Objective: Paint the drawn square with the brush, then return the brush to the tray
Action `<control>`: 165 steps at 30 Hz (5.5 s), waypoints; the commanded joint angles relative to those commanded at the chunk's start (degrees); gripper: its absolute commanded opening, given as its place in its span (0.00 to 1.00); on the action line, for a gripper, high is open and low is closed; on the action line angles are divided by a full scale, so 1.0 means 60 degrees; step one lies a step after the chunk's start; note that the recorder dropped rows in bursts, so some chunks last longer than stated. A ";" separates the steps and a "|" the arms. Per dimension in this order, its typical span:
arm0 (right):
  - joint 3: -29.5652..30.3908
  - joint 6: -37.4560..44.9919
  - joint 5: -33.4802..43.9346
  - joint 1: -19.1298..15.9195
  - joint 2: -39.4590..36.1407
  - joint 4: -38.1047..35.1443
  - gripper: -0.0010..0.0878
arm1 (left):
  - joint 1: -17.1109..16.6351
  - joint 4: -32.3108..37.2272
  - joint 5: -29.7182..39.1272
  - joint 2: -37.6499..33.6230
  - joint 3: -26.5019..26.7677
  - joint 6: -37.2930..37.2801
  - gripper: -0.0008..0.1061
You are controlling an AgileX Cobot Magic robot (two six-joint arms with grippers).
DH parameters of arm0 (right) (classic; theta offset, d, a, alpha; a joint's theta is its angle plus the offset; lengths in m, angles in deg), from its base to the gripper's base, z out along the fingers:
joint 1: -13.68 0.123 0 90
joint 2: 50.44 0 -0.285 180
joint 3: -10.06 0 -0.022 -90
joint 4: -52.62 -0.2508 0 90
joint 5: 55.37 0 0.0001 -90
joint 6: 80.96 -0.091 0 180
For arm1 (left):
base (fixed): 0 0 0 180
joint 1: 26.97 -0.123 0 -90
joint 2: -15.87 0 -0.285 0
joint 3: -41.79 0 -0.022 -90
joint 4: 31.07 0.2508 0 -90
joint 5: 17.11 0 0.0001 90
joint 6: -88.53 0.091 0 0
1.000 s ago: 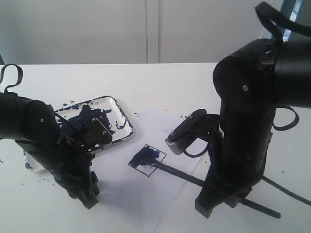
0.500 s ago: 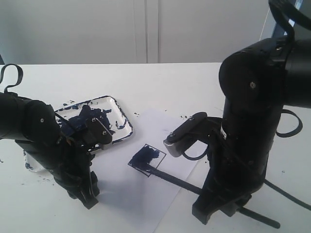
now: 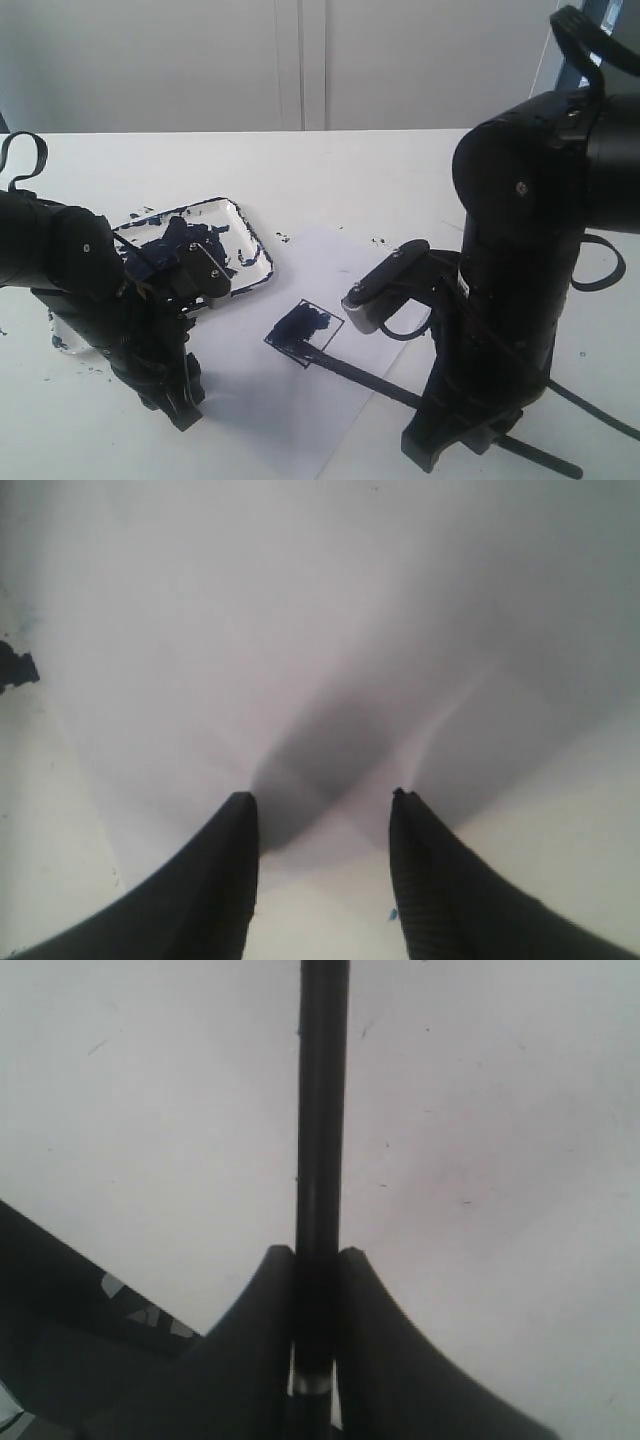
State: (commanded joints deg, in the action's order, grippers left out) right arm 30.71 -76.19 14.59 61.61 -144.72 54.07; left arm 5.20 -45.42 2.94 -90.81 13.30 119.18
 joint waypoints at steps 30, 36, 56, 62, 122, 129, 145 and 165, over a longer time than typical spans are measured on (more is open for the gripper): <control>-0.0120 -0.0585 0.0000 0.0000 0.0276 0.1567 0.01 | 0.0000 0.0000 0.0019 0.0000 0.0000 0.0017 0.46; -0.0391 -0.0103 0.0000 0.0000 0.0513 0.0655 0.01 | 0.0000 0.0000 0.0019 0.0000 0.0000 0.0017 0.46; -0.0331 0.0100 0.0000 0.0000 0.0399 -0.0312 0.01 | 0.0000 0.0000 -0.0076 0.0000 0.0000 0.0017 0.46; -0.0331 0.0100 0.0000 0.0000 0.0059 -0.0474 0.01 | 0.0000 0.0000 -0.0059 0.0000 0.0000 0.0017 0.46; -0.1114 0.0100 0.0000 0.0000 0.0088 -0.0712 0.01 | 0.0936 0.1129 -0.0939 -0.0094 0.0000 -0.0687 0.46; -0.1114 0.0023 0.0000 0.0000 0.0088 -0.0712 0.01 | 0.0643 0.2046 -0.0939 -0.0094 0.0000 -0.1635 0.46; -0.0455 -0.0202 0.0000 0.0000 0.0190 -0.0771 0.01 | 0.0464 0.2046 -0.0941 -0.0094 0.0000 -0.1656 0.46; -0.0437 -0.0356 0.0000 0.0000 0.0177 -0.0731 0.01 | 0.0464 0.2046 -0.0905 -0.0094 0.0000 -0.1713 0.46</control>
State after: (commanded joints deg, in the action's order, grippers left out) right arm 28.08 -78.33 14.59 61.61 -143.66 49.68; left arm 7.99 -33.14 -2.49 -91.37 13.30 108.90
